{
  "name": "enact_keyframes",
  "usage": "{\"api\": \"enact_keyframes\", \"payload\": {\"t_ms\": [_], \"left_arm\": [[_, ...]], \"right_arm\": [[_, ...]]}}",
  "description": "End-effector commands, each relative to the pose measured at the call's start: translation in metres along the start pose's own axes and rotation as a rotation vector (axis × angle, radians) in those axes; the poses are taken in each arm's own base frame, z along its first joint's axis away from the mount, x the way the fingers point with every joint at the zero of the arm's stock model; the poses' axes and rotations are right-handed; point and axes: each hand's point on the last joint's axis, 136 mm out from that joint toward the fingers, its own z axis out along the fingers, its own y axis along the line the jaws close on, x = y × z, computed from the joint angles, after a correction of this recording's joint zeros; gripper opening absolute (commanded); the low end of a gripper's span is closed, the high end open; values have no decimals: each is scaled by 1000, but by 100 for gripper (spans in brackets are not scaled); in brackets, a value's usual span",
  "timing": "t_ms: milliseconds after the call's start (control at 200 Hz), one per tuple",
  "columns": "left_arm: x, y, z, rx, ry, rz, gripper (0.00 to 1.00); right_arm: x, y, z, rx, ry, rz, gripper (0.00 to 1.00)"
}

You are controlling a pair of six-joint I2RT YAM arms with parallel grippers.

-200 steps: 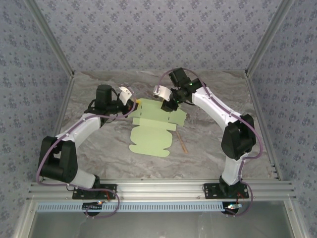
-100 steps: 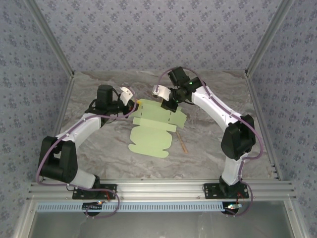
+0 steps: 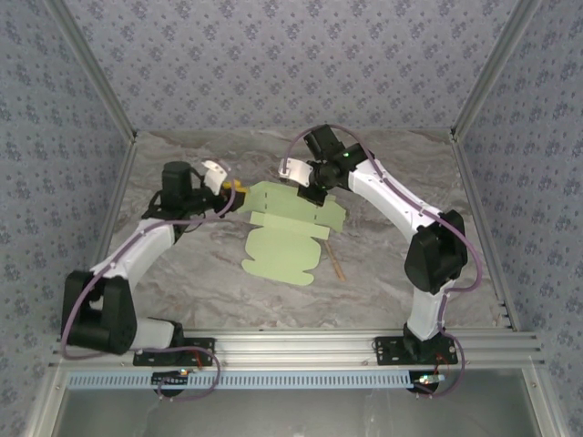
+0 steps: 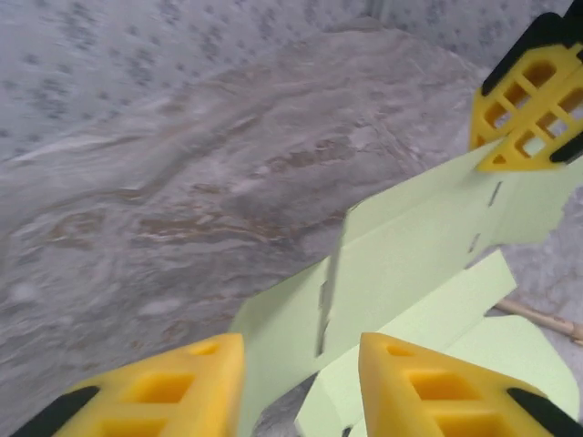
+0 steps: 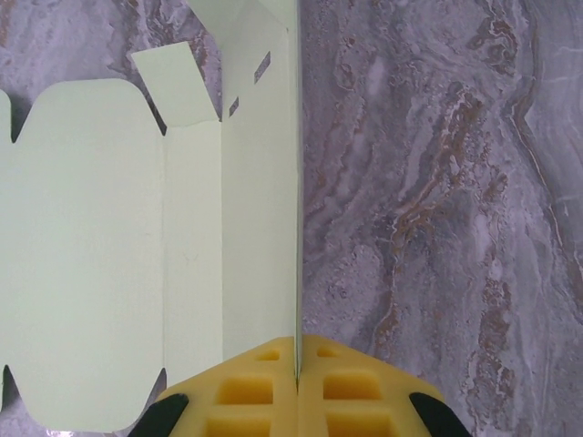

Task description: Fold the paper box

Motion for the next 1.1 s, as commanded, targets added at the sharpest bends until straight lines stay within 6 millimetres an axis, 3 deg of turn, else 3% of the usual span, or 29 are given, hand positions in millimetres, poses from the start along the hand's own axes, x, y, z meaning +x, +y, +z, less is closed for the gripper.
{"api": "enact_keyframes", "payload": {"t_ms": [0, 135, 350, 590, 730, 999, 1094], "left_arm": [[-10, 23, -27, -147, -87, -110, 53], [13, 40, -30, -117, -74, -278, 62], [28, 23, -6, 109, -16, -308, 69], [49, 23, 30, 177, 99, -331, 69], [57, 25, 46, 204, 150, -356, 63], [69, 31, 59, 232, 237, -457, 42], [75, 34, 62, 238, 269, -503, 41]], "right_arm": [[1, 4, -6, -7, 12, -51, 0], [0, 4, -7, -16, -3, -47, 0], [0, 2, -11, -26, -13, -40, 0], [0, 1, -6, -26, -2, -45, 0], [3, -8, 4, 68, 43, -83, 0], [-3, -25, 29, 288, 50, -180, 0], [-4, -25, 36, 328, 43, -206, 0]]}}
